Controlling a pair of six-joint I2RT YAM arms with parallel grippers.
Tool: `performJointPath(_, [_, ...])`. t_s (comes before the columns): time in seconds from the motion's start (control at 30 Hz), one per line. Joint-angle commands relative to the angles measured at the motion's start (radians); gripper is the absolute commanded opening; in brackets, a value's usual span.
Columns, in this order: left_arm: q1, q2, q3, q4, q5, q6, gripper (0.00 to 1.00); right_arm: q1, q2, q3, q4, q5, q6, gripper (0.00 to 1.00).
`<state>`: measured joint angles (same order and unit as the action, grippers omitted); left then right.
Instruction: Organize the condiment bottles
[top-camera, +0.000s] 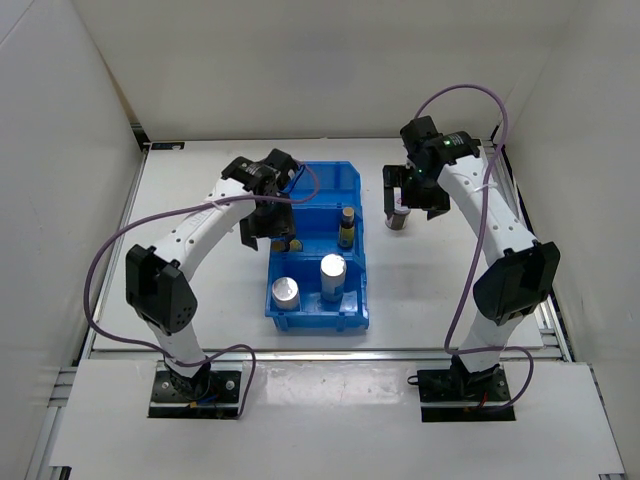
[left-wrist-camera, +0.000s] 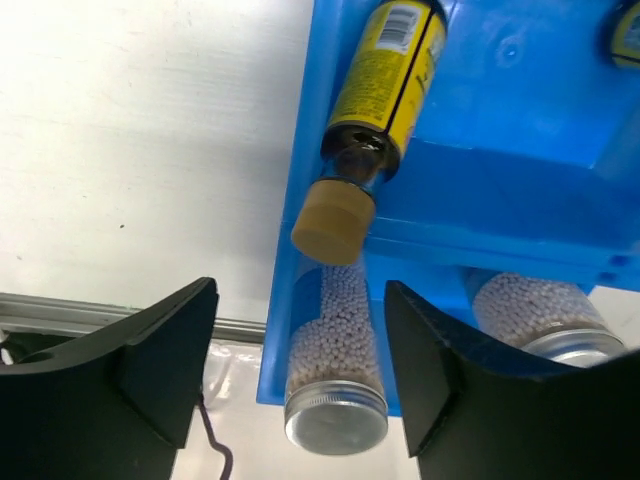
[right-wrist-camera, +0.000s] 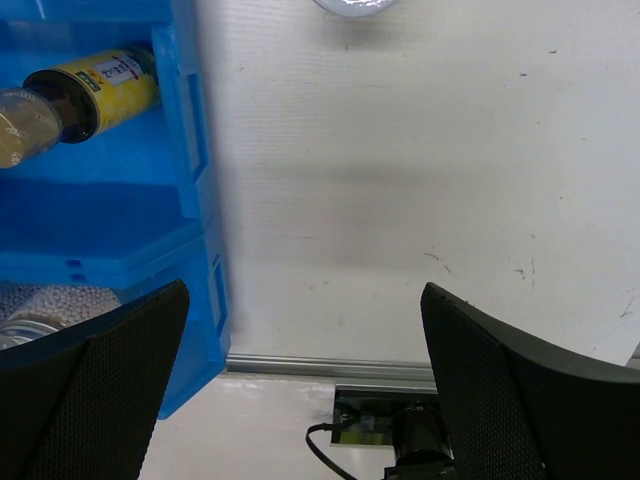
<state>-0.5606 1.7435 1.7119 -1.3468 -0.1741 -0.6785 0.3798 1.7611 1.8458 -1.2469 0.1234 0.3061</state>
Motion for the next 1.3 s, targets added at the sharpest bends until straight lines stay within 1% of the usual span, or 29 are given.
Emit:
performJointPath(0.0, [-0.005, -0.079, -0.056, 0.040, 0.016, -0.018, 0.77, -0.001, -0.029, -0.007, 0.021, -0.018, 0.001, 1.00])
performJointPath(0.03, [-0.005, -0.079, -0.070, 0.052, 0.016, -0.018, 0.77, -0.001, -0.029, -0.016, 0.030, -0.018, 0.001, 1.00])
performJointPath(0.13, [-0.005, -0.091, -0.104, 0.093, 0.016, -0.018, 0.71, -0.001, -0.038, -0.016, 0.030, -0.018, 0.001, 1.00])
performJointPath(0.23, [-0.015, -0.111, -0.133, 0.109, -0.008, -0.029, 0.71, -0.001, -0.048, -0.016, 0.030, -0.018, -0.009, 1.00])
performJointPath(0.37, [-0.015, -0.120, -0.159, 0.149, -0.030, -0.038, 0.67, -0.001, -0.048, -0.016, 0.030, -0.018, -0.009, 1.00])
performJointPath(0.57, [-0.015, -0.121, -0.193, 0.222, -0.041, -0.038, 0.65, -0.001, -0.048, -0.016, 0.030, -0.027, -0.018, 1.00])
performJointPath(0.77, [-0.015, -0.102, -0.202, 0.253, -0.041, -0.038, 0.54, -0.001, -0.048, -0.016, 0.030, -0.018, -0.027, 1.00])
performJointPath(0.93, [-0.015, -0.093, -0.202, 0.253, -0.031, -0.038, 0.40, -0.001, -0.057, -0.016, 0.030, -0.018, -0.027, 1.00])
performJointPath(1.0, [-0.015, -0.093, -0.202, 0.253, -0.031, -0.029, 0.36, -0.001, -0.057, -0.025, 0.030, -0.018, -0.027, 1.00])
performJointPath(1.03, [-0.015, -0.093, -0.192, 0.253, -0.031, -0.029, 0.33, -0.001, -0.057, -0.025, 0.030, -0.018, -0.027, 1.00])
performJointPath(1.1, [-0.015, -0.093, -0.192, 0.253, -0.031, -0.020, 0.31, -0.001, -0.057, -0.025, 0.030, -0.018, -0.027, 1.00])
performJointPath(1.23, [-0.015, -0.093, -0.172, 0.253, -0.031, -0.009, 0.23, -0.001, -0.057, -0.034, 0.030, -0.018, -0.027, 1.00])
performJointPath(1.27, [-0.015, -0.093, -0.161, 0.253, -0.031, 0.000, 0.23, -0.001, -0.066, -0.034, 0.030, -0.018, -0.027, 1.00])
